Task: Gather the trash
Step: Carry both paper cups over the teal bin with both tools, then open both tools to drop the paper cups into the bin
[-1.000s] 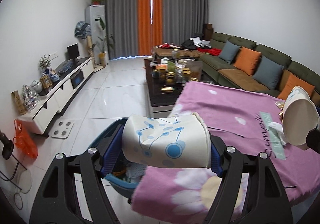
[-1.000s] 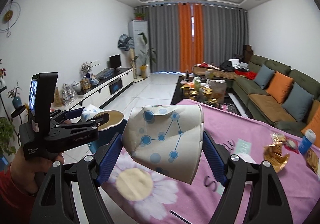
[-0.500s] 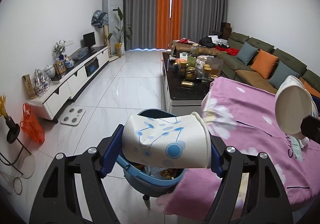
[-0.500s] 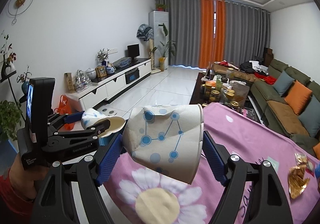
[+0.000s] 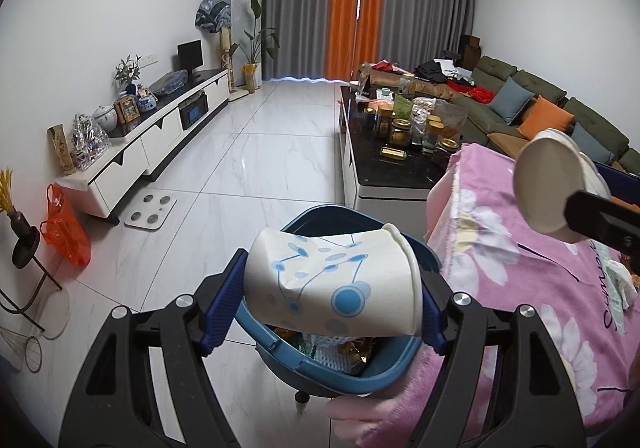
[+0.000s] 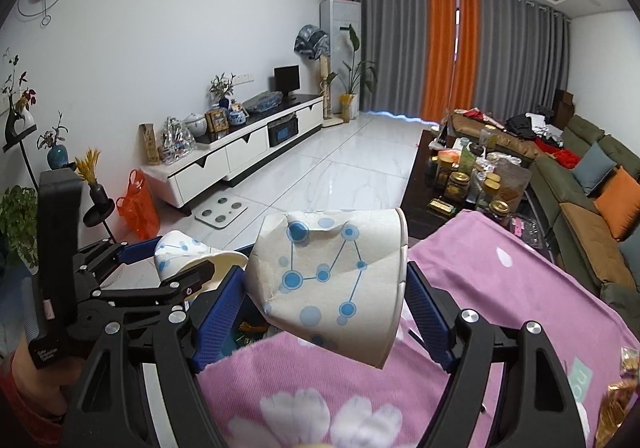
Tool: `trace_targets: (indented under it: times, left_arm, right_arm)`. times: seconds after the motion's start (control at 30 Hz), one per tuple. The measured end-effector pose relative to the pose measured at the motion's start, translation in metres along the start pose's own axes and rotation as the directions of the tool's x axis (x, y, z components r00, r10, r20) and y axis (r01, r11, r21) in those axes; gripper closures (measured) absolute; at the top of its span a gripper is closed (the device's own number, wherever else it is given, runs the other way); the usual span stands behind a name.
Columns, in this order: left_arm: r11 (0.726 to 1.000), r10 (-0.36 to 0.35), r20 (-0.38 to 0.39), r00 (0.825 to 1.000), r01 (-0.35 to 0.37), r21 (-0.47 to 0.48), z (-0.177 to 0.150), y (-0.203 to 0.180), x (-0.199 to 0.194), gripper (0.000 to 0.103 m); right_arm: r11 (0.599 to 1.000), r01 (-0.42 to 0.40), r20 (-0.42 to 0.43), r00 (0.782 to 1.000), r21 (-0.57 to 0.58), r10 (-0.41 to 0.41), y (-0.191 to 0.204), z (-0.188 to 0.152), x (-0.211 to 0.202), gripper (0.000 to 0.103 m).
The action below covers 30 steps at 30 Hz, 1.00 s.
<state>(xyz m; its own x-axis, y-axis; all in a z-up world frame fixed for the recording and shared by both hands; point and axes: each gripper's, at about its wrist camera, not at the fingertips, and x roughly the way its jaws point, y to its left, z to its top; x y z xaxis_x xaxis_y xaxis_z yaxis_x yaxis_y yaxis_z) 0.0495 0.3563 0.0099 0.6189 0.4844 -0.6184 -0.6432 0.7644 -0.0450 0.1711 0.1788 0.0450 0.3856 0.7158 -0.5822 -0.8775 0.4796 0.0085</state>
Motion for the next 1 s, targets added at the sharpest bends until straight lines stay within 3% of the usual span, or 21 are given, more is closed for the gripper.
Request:
trace_targets:
  times: [0.57,1.0]
  left_arm:
    - [1.0,-0.008,-0.084,0.996,0.009,0.004,-0.007,-0.013,0.061,0.03]
    - [1.0,-0.005,-0.162,0.987,0.004,-0.004,-0.02,-0.021,0.109,0.03]
  right_arm:
    - [0.993,-0.096,-0.137,0.985,0.071,0.105,-0.002,0.018,0.082,0.026]
    - [0.979,-0.174,-0.256,0.947,0.107,0.196,-0.004,0.02,0.144,0.026]
